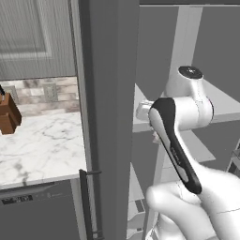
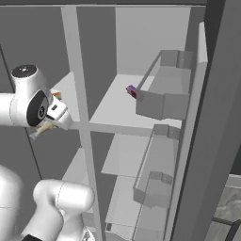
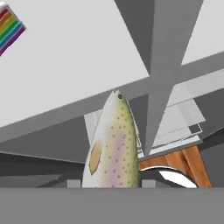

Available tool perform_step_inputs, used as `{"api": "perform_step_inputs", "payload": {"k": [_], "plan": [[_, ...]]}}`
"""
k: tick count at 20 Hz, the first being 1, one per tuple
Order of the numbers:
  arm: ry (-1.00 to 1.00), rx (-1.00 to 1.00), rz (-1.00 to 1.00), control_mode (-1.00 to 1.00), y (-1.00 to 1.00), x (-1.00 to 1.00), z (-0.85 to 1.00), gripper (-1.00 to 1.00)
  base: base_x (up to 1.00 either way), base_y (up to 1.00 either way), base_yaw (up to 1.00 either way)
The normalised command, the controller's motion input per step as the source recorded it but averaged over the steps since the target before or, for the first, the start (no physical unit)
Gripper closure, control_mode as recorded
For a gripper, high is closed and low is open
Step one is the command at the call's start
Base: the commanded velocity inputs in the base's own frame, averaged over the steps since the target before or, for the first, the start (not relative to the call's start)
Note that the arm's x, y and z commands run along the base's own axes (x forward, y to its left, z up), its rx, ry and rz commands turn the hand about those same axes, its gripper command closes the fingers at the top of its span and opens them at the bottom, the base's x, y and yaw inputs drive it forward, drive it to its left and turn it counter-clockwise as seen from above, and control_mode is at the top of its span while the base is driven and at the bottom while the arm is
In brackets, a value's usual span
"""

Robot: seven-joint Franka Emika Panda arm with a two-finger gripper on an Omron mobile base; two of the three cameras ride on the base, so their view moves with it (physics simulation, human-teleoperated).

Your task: Pick up the frozen fish from the freezer, place it on any shelf in the fridge, and close the fridge and freezer doors when done.

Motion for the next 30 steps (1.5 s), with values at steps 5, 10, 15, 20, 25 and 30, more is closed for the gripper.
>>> {"api": "perform_step_inputs", "payload": {"k": [5, 10, 15, 20, 25, 30], "plan": [[-0.01, -0.02, -0.09, -1.00, -1.00, -0.84, 0.00, 1.00, 0.00, 0.00, 0.00], [0.00, -0.09, -0.11, -1.00, -1.00, -0.03, 0.25, 1.00, 0.00, 0.00, 0.00], [0.00, -0.06, 0.00, -1.00, -1.00, 0.71, 0.37, 1.00, 0.00, 0.00, 0.00], [0.02, -0.01, 0.00, -1.00, -0.79, 0.95, 0.18, 1.00, 0.00, 0.00, 0.00], [0.10, -0.01, 0.02, -1.00, -0.27, 0.93, -0.10, 1.00, 0.00, 0.00, 0.00], [0.04, -0.01, 0.00, -1.00, -0.36, 0.94, -0.21, 1.00, 0.00, 0.00, 0.00]]}}
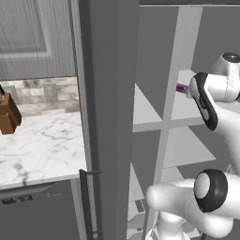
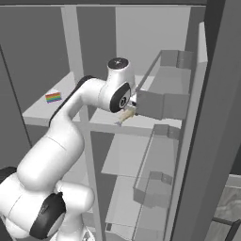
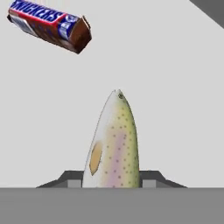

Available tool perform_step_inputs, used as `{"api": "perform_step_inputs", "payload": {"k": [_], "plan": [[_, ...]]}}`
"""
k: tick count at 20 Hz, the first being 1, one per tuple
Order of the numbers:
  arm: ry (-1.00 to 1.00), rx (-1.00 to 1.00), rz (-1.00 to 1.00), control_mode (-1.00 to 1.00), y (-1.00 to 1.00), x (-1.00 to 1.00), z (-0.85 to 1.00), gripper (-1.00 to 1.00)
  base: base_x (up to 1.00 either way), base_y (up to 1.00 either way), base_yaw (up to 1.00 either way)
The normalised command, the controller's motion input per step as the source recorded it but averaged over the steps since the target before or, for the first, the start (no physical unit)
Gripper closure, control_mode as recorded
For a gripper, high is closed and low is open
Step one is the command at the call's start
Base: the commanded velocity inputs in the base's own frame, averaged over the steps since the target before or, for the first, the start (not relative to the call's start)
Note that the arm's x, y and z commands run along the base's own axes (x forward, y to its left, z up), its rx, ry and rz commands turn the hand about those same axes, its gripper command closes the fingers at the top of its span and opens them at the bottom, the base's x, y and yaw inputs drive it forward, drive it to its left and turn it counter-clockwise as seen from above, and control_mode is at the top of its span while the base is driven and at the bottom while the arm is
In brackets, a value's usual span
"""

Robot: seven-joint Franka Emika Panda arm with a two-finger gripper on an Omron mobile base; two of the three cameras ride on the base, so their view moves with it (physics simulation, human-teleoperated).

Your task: Pick up the frozen fish from the freezer, place it on any shelf in the fridge, and close the fridge and freezer doors when done.

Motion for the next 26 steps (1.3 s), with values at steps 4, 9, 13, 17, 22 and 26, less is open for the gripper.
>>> {"api": "perform_step_inputs", "payload": {"k": [4, 9, 13, 17, 22, 26], "plan": [[0.00, 0.00, 0.00, -1.00, -0.70, 0.78, -0.27, 1.00, 0.00, 0.00, 0.00], [0.00, -0.09, 0.00, -1.00, -0.30, 0.62, -0.22, -1.00, 0.00, 0.00, 0.00], [0.00, -0.03, -0.09, -1.00, 0.00, 0.14, 0.02, -1.00, 0.00, 0.00, 0.00], [0.00, 0.00, -0.16, -1.00, 0.10, -0.28, 0.19, -1.00, 0.00, 0.00, 0.00], [-0.15, 0.00, -0.06, -1.00, 0.36, -1.00, 0.11, -1.00, 0.00, 0.00, 0.00], [-0.17, 0.00, -0.02, -1.00, 0.61, -1.00, 0.01, -1.00, 0.00, 0.00, 0.00]]}}
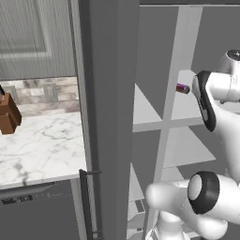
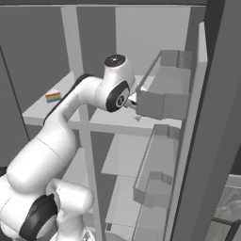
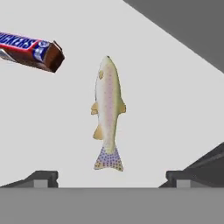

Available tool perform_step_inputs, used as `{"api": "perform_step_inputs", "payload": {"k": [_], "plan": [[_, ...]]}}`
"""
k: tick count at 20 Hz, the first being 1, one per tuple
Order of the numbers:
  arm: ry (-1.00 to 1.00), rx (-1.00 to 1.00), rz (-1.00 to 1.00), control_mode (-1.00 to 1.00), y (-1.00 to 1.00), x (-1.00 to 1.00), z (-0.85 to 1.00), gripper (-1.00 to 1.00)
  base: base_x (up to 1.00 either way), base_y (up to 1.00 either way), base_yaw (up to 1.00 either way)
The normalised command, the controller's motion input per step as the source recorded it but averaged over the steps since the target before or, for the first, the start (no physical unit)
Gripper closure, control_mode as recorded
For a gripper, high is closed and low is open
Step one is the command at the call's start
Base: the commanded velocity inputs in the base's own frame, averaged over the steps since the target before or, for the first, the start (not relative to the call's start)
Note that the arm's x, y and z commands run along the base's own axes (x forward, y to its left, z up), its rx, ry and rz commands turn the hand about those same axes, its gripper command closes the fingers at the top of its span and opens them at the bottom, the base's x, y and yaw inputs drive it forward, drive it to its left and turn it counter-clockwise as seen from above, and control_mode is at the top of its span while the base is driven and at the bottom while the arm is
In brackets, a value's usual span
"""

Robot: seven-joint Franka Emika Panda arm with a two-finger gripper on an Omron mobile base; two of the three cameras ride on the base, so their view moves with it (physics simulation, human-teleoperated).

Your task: Pick up the frozen fish from the freezer, place it on any shelf in the fridge, and close the fridge and freezer doors when done.

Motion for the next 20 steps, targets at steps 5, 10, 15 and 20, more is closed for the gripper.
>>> {"api": "perform_step_inputs", "payload": {"k": [5, 10, 15, 20], "plan": [[-0.05, 0.00, 0.00, -1.00, 0.86, -1.00, 0.00, -1.00, 0.00, 0.00, 0.00], [0.02, 0.00, 0.01, -1.00, 0.88, -1.00, 0.00, -1.00, 0.00, 0.00, 0.00], [0.14, 0.00, 0.20, -1.00, 0.72, -0.59, 0.04, -1.00, 0.00, 0.00, 0.00], [0.16, 0.00, 0.26, -1.00, 0.31, 0.01, 0.00, -1.00, 0.00, 0.00, 0.00]]}}
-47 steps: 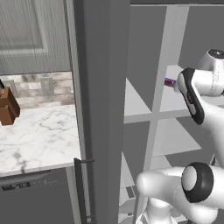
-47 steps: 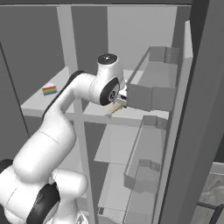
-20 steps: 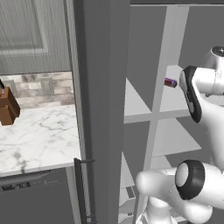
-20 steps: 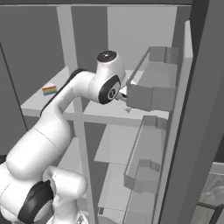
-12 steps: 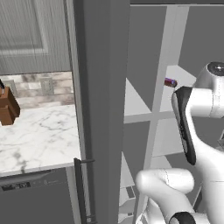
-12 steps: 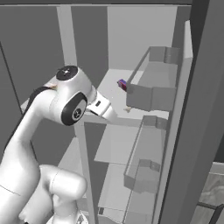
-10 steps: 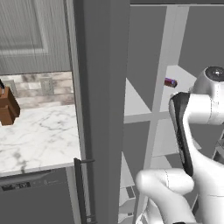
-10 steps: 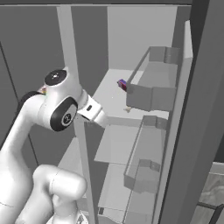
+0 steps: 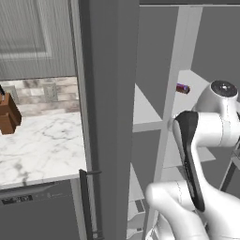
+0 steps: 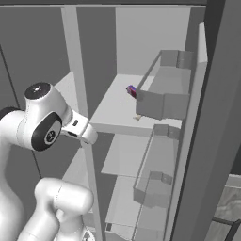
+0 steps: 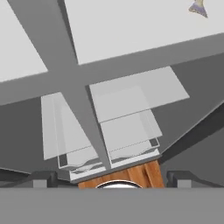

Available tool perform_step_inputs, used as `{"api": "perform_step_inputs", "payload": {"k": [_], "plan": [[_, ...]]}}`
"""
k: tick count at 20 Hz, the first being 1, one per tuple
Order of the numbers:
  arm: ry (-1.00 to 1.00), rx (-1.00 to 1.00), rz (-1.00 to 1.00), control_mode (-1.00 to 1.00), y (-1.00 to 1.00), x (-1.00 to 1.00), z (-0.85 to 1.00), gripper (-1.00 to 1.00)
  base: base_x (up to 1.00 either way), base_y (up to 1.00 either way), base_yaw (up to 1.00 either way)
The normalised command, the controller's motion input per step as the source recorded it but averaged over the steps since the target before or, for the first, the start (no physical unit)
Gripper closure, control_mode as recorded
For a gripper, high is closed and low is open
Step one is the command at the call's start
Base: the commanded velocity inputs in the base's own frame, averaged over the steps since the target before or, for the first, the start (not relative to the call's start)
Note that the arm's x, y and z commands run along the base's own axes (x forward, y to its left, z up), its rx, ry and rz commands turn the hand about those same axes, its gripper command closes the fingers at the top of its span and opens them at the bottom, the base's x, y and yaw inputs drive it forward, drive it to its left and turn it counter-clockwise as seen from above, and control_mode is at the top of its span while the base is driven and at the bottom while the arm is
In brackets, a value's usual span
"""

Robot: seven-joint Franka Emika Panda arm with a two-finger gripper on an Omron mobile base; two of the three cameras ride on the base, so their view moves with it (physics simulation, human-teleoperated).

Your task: Pick up the frozen fish from the freezer, place it on any shelf in the fridge, and close the fridge and freezer doors when done.

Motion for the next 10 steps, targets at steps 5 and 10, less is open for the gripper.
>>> {"api": "perform_step_inputs", "payload": {"k": [5, 10], "plan": [[0.01, 0.00, 0.00, -1.00, 0.00, -0.02, 0.00, -1.00, 0.00, 0.00, 0.00], [0.00, 0.00, 0.00, 1.00, 0.00, -0.09, -0.01, -1.00, -0.50, 0.00, 0.00]]}}
